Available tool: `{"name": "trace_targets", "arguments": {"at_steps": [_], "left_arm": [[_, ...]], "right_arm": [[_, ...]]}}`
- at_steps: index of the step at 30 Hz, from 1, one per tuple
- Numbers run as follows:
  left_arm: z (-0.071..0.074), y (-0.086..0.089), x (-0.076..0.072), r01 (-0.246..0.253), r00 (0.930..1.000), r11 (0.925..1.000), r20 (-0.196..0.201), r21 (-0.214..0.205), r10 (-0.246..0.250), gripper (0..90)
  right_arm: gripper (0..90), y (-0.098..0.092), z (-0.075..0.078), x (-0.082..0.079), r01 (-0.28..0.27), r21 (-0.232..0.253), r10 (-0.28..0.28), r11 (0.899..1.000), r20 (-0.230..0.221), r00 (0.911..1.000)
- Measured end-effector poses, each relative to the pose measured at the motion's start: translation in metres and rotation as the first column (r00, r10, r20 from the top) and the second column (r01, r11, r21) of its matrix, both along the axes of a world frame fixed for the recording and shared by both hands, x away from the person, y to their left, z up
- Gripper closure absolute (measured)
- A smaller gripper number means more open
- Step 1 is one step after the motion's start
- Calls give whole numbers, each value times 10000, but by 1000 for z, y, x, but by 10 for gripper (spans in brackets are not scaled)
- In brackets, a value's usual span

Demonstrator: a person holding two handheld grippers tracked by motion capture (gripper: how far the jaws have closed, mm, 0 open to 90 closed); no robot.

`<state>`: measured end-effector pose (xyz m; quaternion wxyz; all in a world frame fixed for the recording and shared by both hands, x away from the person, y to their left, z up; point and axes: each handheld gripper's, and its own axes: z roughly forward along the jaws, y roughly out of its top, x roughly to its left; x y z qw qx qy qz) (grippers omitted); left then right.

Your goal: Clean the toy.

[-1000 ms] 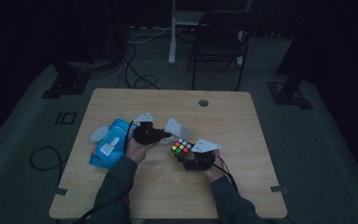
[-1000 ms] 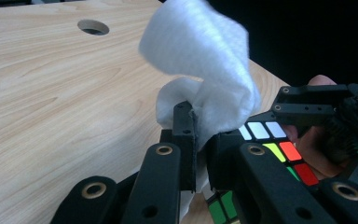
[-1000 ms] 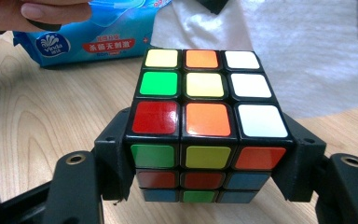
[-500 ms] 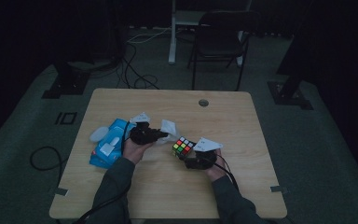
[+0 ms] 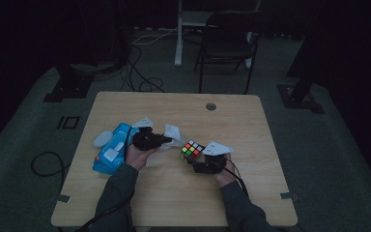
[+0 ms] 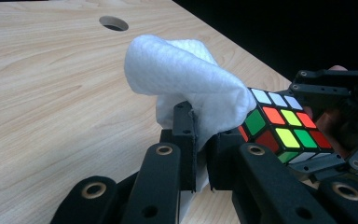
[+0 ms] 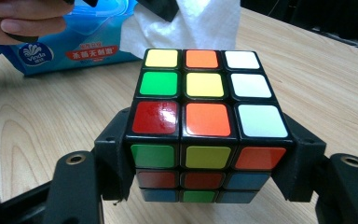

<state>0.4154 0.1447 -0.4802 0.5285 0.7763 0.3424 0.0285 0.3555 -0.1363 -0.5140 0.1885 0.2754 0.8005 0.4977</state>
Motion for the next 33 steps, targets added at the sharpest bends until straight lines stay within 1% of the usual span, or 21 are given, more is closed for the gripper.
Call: {"name": "trace_targets", "arguments": {"at_steps": [7,17,19,26,27,28,29,32,33], "left_arm": [[-1,2,0,-60,10000,10000,-17,0,60,846],[0,5,-3,-170,9998,9999,45,27,170,846],[0,6,-4,-301,9995,9995,94,35,301,846],[-3,10,-6,-538,9985,9985,120,48,538,847],[-3,12,-7,-685,9975,9976,187,58,684,847],[-3,12,-7,-685,9975,9976,187,58,684,847],[-4,13,-8,-806,9965,9967,212,18,806,847],[-5,15,-9,-887,9958,9960,226,75,885,847],[-6,16,-10,-983,9949,9951,238,70,982,847]], "right_arm": [[342,-2,0,1,121,22,-121,9999,-2,9999],[342,-7,3,2,494,47,-494,9988,61,9988],[342,-7,3,3,560,-23,-560,9984,85,9984],[342,-10,2,4,697,24,-697,9976,-5,9976],[341,-11,2,5,766,56,-766,9970,8,9971],[341,-11,2,5,766,56,-766,9970,8,9971],[342,-12,2,5,820,69,-820,9966,-18,9966],[341,-13,2,6,871,56,-871,9962,-18,9962],[342,-14,1,6,985,59,-985,9951,-29,9951]]}}
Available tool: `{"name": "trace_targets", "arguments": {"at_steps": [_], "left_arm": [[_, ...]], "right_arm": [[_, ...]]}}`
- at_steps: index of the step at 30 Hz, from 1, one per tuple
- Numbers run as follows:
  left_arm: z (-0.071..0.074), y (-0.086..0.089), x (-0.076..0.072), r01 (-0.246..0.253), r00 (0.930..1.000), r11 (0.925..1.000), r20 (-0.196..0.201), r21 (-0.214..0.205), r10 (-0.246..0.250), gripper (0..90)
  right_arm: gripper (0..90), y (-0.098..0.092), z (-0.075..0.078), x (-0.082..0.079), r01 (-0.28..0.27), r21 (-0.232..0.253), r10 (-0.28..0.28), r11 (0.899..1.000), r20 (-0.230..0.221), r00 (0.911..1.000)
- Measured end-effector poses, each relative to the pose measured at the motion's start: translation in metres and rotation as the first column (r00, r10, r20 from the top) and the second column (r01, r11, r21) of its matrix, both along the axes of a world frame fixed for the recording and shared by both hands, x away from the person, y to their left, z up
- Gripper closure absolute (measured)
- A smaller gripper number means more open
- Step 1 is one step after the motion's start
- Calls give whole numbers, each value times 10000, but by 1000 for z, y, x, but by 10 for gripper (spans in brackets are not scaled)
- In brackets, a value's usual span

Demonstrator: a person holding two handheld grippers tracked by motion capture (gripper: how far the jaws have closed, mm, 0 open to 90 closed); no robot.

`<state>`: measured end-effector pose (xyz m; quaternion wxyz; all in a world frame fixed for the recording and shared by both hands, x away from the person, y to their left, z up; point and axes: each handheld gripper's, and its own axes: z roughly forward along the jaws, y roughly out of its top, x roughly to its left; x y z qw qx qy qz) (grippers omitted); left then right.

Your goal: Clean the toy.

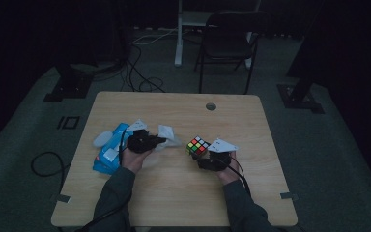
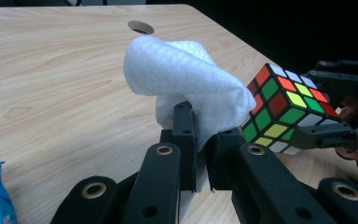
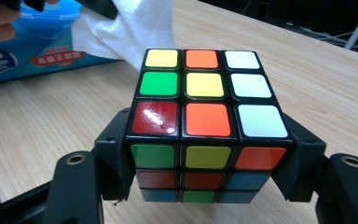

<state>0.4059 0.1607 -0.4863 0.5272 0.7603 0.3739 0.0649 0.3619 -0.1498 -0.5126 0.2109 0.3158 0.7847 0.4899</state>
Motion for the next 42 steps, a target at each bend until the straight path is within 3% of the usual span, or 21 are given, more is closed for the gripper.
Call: {"name": "trace_targets", "arguments": {"at_steps": [21,32,42], "left_arm": [[-10,8,-8,-798,9967,9966,151,209,795,846],[-16,6,-12,-910,9958,9955,147,274,907,846],[-23,-2,-14,-875,9961,9940,128,654,868,843]], "right_arm": [[341,-8,-6,5,484,-42,-484,9988,-151,9987],[341,-13,-10,8,757,-127,-759,9971,-186,9969],[341,-17,-16,11,1049,-242,-1057,9942,-333,9938]]}}
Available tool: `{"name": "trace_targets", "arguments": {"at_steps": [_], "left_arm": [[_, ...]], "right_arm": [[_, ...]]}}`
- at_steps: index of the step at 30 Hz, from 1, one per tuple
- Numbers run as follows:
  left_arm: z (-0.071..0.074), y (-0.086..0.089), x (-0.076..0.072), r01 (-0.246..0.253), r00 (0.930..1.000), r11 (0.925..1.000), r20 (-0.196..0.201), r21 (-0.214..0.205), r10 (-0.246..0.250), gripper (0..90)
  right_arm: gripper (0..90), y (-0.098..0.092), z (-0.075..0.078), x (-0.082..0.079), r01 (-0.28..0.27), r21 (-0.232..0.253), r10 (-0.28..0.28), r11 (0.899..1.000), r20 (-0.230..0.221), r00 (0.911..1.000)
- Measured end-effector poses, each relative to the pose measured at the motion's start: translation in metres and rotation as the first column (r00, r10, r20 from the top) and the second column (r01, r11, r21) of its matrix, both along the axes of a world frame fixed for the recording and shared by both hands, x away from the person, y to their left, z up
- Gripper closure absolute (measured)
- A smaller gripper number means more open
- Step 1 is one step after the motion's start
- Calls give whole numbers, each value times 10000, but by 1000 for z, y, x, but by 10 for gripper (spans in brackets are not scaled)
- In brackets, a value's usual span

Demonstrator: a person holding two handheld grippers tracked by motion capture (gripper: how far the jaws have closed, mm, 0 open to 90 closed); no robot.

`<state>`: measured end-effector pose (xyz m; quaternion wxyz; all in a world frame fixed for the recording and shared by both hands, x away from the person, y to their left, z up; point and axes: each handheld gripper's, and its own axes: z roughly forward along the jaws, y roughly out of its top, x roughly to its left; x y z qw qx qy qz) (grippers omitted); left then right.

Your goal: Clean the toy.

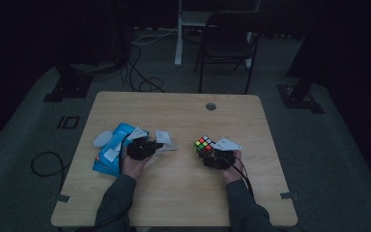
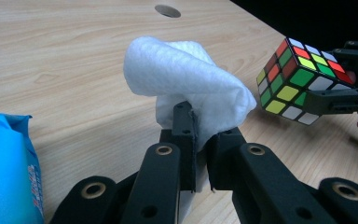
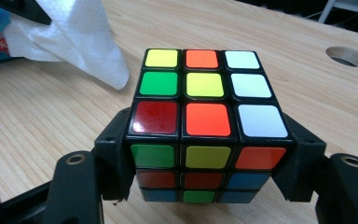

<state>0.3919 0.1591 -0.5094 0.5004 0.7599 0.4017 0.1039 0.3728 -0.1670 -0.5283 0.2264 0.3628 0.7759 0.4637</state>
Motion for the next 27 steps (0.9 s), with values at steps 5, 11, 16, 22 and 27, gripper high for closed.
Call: {"name": "trace_targets", "arguments": {"at_steps": [5,11,16,22,27], "left_arm": [[-2,-2,0,5,10000,10000,-63,71,-4,841],[-7,-3,-1,-31,9999,9997,-107,239,33,838],[-11,-3,-3,-54,9998,9996,-183,275,59,837],[-14,-2,-4,-92,9997,9995,-237,306,100,828],[-19,-2,-6,-89,9993,9995,-349,319,100,815]], "right_arm": [[342,-1,-4,2,130,-69,-130,9999,-93,9999],[341,-1,-7,3,243,-174,-246,9996,-166,9996],[342,-3,-9,4,343,-214,-348,9992,-226,9991],[341,-3,-12,6,404,-329,-414,9986,-301,9987],[341,-3,-14,7,415,-406,-431,9983,-406,9982]]}}
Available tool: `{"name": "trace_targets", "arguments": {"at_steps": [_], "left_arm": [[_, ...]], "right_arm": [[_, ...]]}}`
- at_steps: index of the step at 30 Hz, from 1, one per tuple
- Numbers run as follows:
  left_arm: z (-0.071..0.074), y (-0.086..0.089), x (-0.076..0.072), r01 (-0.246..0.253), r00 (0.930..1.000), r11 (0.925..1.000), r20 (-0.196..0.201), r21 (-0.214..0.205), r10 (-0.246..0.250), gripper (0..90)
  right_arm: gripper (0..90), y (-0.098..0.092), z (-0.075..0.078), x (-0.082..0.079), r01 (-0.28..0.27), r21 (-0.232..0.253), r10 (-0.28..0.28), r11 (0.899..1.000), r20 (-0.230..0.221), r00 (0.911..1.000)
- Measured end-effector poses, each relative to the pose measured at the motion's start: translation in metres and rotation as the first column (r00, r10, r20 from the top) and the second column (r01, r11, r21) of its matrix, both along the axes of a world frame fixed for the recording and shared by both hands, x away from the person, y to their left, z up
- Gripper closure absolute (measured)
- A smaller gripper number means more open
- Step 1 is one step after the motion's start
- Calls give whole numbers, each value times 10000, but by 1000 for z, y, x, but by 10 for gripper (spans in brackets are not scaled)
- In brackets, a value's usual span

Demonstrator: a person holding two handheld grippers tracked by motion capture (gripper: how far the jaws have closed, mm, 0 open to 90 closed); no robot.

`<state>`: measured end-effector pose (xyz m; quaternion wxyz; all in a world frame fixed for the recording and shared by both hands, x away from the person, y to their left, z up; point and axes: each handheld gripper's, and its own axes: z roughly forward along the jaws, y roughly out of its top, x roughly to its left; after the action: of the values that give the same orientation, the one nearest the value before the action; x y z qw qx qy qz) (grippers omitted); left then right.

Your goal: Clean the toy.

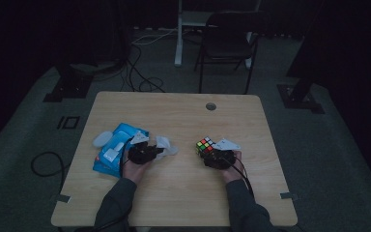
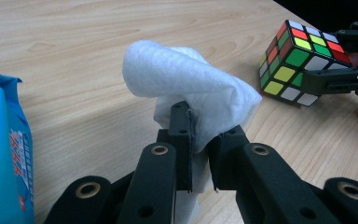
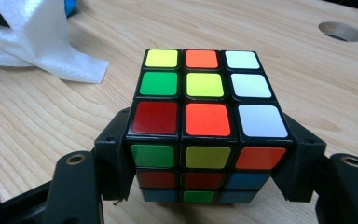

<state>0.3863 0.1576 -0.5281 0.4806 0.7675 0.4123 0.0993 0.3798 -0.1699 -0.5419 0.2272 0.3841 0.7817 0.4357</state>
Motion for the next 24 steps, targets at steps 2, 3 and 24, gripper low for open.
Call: {"name": "trace_targets", "arguments": {"at_steps": [2,3,24], "left_arm": [[-1,0,0,-3,10000,10000,-26,8,3,814],[-1,0,0,-22,10000,10000,-37,-5,22,812],[-4,1,-1,-190,9997,9997,-130,176,193,741]], "right_arm": [[341,0,0,0,11,-3,-11,10000,-23,10000],[341,0,-1,0,76,-7,-76,10000,-12,10000],[340,-1,-4,3,88,-57,-89,9999,-146,9999]]}}
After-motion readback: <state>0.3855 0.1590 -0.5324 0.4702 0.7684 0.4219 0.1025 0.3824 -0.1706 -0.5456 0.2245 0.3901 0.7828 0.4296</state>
